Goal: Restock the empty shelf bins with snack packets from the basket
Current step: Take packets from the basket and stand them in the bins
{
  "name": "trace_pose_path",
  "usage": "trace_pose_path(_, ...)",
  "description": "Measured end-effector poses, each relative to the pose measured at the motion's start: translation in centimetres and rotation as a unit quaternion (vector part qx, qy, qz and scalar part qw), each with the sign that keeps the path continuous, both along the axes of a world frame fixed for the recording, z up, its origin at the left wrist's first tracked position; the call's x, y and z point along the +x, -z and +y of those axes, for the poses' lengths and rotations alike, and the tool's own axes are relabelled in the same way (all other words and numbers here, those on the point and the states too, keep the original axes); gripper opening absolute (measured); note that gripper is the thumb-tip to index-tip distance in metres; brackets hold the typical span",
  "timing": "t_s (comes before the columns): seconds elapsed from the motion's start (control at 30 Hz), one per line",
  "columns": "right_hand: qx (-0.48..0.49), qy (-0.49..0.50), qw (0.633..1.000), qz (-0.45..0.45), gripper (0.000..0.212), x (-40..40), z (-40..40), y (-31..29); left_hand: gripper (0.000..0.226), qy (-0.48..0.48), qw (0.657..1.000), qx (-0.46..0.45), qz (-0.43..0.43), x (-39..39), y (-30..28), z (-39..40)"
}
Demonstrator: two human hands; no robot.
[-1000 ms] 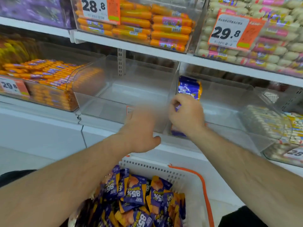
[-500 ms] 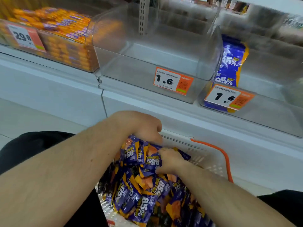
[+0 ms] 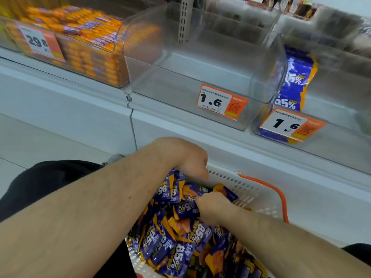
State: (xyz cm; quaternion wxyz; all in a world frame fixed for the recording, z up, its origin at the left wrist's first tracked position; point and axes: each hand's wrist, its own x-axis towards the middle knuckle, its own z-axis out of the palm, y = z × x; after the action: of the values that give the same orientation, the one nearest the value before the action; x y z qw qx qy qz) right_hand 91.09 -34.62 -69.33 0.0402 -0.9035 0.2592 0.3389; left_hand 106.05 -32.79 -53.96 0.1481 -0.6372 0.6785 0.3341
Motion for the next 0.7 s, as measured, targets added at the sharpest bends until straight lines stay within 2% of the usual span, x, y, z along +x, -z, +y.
trace_pose_path(0.1,-0.018,0.009,0.999,-0.03,0.017,-0.3,-1.0,-3.8,0.023,0.001,1.0,-0.003,0.003,-0.4,0.1,0.5)
trace_pose_path(0.2,0.024,0.141,0.988,-0.057,0.016,-0.4,-2.4,-7.5,0.035,-0.011,1.0,-0.001,0.004,-0.7,0.0,0.9)
trace_pose_path(0.27,0.087,0.264,0.955,-0.103,0.018,-0.3,-3.1,-9.8,0.045,-0.021,1.0,-0.006,-0.003,-0.8,-0.2,1.3)
trace_pose_path(0.3,0.134,0.326,0.926,-0.136,0.019,-0.4,-3.4,-10.9,0.051,-0.026,1.0,-0.014,-0.005,-0.9,-0.3,1.4)
trace_pose_path(0.33,0.181,0.391,0.881,-0.193,0.017,-0.7,-3.7,-11.7,0.058,-0.034,0.999,-0.027,-0.002,-0.9,-0.4,1.5)
trace_pose_path(0.4,0.245,0.511,0.765,-0.305,0.013,-1.3,-3.9,-13.1,0.068,-0.05,0.996,-0.063,0.028,-1.2,-0.5,1.6)
trace_pose_path(0.47,0.318,0.564,0.669,-0.366,0.02,-1.6,-3.5,-14.3,0.081,-0.063,0.99,-0.099,0.073,-1.8,-0.4,1.8)
trace_pose_path(0.53,0.379,0.563,0.617,-0.399,0.02,-1.3,-3.1,-15.5,0.095,-0.069,0.986,-0.122,0.092,-2.6,-0.1,2.1)
trace_pose_path(0.6,0.39,0.553,0.607,-0.417,0.016,-1.2,-2.9,-16.7,0.084,-0.086,0.974,-0.183,0.098,-3.0,0.6,2.3)
trace_pose_path(0.63,0.385,0.548,0.613,-0.419,0.016,-1.3,-3.1,-17.0,0.069,-0.108,0.961,-0.227,0.114,-2.9,0.9,2.2)
trace_pose_path(0.7,0.376,0.541,0.628,-0.414,0.03,-1.9,-3.5,-18.0,0.039,-0.18,0.924,-0.295,0.166,-2.5,0.9,1.9)
